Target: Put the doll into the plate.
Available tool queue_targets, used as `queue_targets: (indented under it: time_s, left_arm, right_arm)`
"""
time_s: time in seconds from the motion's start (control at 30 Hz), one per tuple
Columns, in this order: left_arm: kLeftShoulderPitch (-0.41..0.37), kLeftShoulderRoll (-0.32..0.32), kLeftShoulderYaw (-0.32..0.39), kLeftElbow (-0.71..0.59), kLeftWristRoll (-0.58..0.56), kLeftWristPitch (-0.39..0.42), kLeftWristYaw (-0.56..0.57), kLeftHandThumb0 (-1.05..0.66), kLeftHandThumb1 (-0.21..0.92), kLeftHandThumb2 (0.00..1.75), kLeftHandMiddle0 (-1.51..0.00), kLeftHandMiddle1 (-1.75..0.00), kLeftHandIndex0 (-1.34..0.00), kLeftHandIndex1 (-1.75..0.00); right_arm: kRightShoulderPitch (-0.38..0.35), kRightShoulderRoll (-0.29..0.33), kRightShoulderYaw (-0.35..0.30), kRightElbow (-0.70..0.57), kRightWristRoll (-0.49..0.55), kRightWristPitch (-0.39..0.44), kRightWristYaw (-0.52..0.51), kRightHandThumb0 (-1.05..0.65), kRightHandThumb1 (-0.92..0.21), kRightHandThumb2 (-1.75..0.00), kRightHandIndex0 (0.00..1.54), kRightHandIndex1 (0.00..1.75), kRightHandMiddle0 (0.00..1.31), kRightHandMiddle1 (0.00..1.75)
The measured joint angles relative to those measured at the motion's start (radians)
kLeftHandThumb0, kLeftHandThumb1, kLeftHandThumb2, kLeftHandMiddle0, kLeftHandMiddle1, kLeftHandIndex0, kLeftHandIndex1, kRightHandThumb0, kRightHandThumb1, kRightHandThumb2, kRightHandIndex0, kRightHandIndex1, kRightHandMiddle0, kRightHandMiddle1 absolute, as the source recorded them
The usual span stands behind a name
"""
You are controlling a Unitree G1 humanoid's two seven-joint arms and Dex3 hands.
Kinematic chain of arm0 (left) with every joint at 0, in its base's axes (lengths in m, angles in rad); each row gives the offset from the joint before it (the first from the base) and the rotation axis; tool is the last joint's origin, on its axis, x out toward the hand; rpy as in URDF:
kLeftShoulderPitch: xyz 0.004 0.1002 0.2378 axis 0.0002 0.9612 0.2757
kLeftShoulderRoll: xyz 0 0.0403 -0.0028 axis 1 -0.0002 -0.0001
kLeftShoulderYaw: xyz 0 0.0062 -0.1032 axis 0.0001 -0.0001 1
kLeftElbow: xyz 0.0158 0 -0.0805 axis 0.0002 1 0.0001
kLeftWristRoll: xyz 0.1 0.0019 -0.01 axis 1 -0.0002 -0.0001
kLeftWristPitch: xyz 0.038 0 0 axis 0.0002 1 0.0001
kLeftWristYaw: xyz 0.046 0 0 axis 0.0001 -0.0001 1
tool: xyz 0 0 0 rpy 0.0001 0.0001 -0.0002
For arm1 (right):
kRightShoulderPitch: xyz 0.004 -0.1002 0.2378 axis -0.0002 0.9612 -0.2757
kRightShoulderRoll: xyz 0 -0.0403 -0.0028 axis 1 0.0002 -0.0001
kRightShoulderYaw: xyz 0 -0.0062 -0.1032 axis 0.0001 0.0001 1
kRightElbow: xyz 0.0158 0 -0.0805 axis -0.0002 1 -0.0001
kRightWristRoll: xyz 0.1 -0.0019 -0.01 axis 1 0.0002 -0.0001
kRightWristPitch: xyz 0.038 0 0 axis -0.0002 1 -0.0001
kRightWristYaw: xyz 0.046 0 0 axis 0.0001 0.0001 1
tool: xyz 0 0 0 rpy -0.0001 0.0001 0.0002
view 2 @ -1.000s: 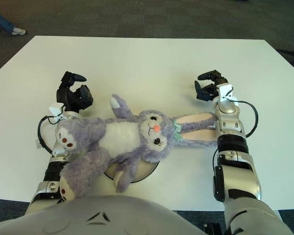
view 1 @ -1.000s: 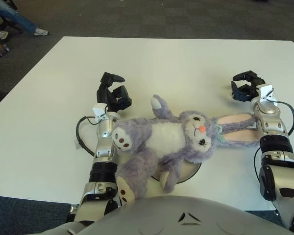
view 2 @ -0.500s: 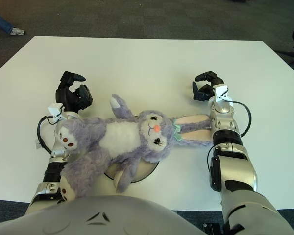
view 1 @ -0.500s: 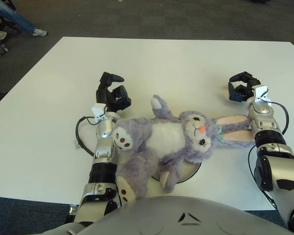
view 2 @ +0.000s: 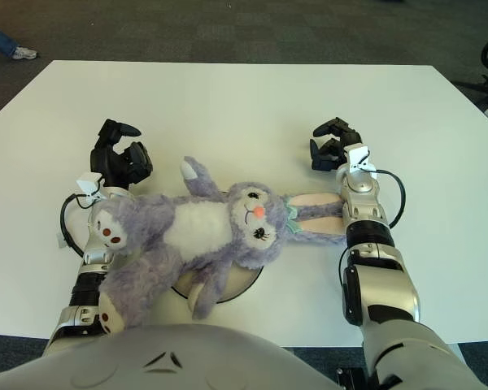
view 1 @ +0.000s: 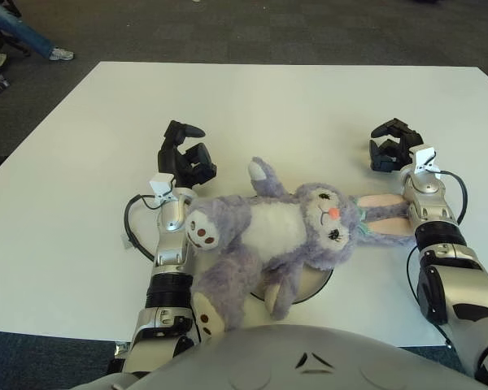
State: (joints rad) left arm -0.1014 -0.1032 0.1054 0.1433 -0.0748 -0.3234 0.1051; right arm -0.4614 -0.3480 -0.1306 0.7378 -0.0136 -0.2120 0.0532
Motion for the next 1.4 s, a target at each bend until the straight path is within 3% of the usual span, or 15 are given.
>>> queue_targets:
  time_s: [0.47,0.9,1.4]
  left_arm:
    - [0.038,-0.012,-0.001,-0.067,-0.009,0.035,-0.001,-0.46,0.38,1.23,-1.26,-1.75,-0.56,-1.75]
    - [0.059,-0.013,-0.004,-0.097,-0.01,0.056,0.0,-0.47,0.33,1.3,-1.26,-1.75,-0.6,-1.75]
    - [0.071,-0.014,-0.006,-0.114,-0.017,0.056,-0.001,-0.48,0.31,1.32,-1.26,-1.75,-0.62,-1.75]
  right_arm:
    - [0.172,0.113,-0.053,-0.301,0.111,0.085,-0.02,-0.01,-0.12,-1.5,0.77,1.75,0.59,1.6]
    - [0.305,0.236,-0.033,-0.627,0.159,0.219,-0.041,-0.02,-0.09,-1.51,0.8,1.75,0.66,1.52]
    - [0.353,0.252,-0.033,-0.712,0.19,0.21,0.02,-0.02,-0.07,-1.51,0.81,1.75,0.73,1.44]
